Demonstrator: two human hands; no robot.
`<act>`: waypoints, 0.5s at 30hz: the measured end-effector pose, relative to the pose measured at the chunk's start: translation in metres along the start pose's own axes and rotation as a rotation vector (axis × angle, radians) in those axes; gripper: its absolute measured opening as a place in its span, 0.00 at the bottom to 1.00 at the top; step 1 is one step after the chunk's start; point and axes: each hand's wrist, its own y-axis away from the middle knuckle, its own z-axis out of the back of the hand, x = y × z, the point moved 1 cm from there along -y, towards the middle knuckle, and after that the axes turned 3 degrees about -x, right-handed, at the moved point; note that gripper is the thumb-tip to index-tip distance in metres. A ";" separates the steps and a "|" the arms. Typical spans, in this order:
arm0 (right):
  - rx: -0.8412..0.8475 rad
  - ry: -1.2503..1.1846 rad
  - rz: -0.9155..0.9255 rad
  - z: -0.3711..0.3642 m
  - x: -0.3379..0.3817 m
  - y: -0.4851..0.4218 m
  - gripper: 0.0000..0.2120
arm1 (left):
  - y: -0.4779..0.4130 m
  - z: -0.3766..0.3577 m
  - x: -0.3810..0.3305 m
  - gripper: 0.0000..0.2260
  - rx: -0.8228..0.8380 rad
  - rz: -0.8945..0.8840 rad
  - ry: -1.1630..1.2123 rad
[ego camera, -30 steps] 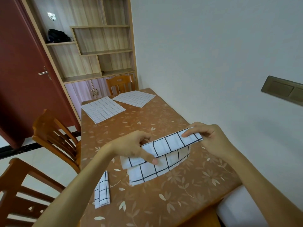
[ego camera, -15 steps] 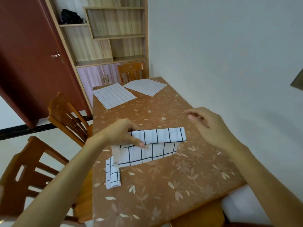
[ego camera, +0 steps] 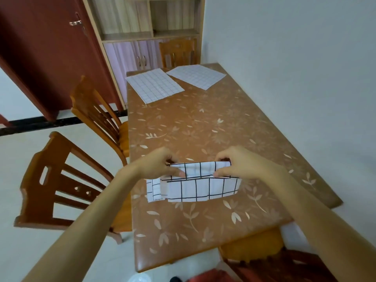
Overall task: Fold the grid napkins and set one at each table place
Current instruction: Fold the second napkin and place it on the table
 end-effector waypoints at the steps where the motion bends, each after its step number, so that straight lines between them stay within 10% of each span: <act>1: 0.004 -0.057 -0.034 -0.004 -0.012 0.003 0.08 | 0.001 -0.007 0.006 0.18 0.003 0.006 0.040; 15: -0.172 -0.990 -0.465 -0.061 -0.204 0.051 0.17 | -0.068 -0.152 0.005 0.06 0.036 0.418 0.599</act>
